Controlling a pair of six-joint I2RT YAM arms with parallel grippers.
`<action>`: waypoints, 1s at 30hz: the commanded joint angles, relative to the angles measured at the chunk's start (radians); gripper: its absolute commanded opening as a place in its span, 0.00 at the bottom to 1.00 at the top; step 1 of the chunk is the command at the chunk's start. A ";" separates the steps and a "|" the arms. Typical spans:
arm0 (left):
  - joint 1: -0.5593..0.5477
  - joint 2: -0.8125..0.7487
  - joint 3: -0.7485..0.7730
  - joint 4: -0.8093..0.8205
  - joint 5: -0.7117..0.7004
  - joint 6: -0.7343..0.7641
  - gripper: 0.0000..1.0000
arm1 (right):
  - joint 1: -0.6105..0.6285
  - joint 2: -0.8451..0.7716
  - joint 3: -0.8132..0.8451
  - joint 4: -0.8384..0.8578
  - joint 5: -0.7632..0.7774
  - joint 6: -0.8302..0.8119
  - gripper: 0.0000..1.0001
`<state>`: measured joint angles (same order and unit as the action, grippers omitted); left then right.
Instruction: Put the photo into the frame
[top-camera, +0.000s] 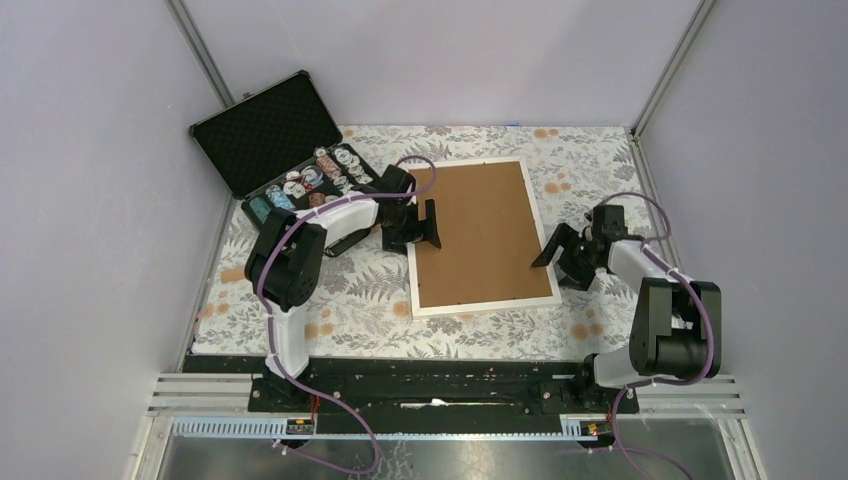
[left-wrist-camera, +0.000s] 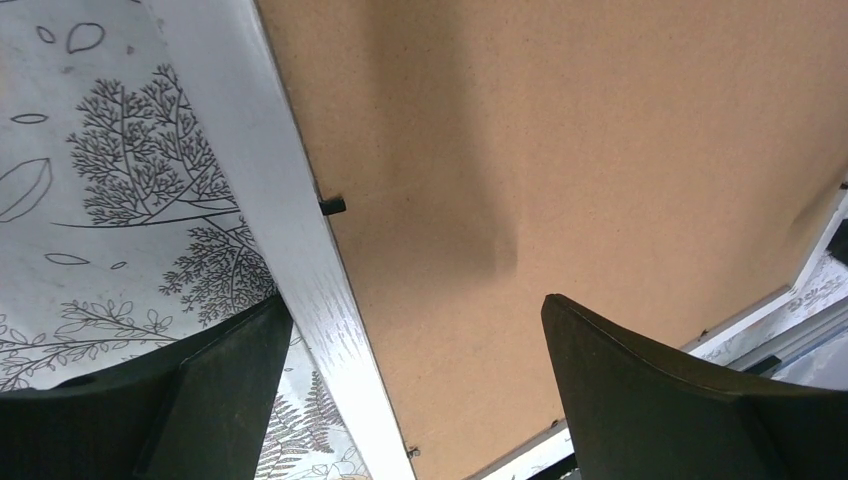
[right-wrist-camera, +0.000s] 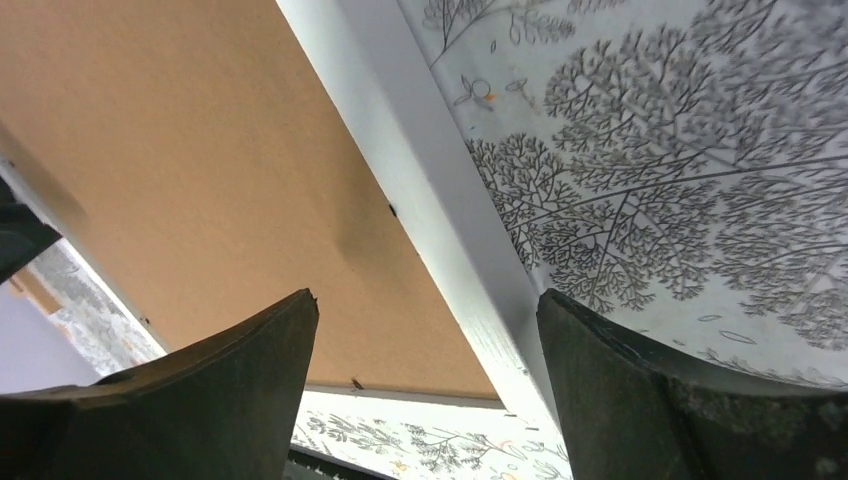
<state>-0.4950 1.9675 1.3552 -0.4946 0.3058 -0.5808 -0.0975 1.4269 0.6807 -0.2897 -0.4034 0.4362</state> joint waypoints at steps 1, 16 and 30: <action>-0.023 0.013 0.044 0.027 0.013 0.020 0.99 | 0.018 0.022 0.182 -0.188 0.172 -0.075 0.87; -0.024 0.005 0.054 0.008 0.006 0.019 0.99 | 0.019 0.171 0.308 -0.211 0.147 -0.199 0.30; -0.025 0.003 0.044 0.022 0.018 0.012 0.99 | 0.053 0.235 0.287 -0.181 0.125 -0.194 0.29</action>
<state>-0.5091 1.9724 1.3670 -0.5068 0.2943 -0.5659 -0.0658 1.6363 0.9653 -0.4774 -0.2565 0.2554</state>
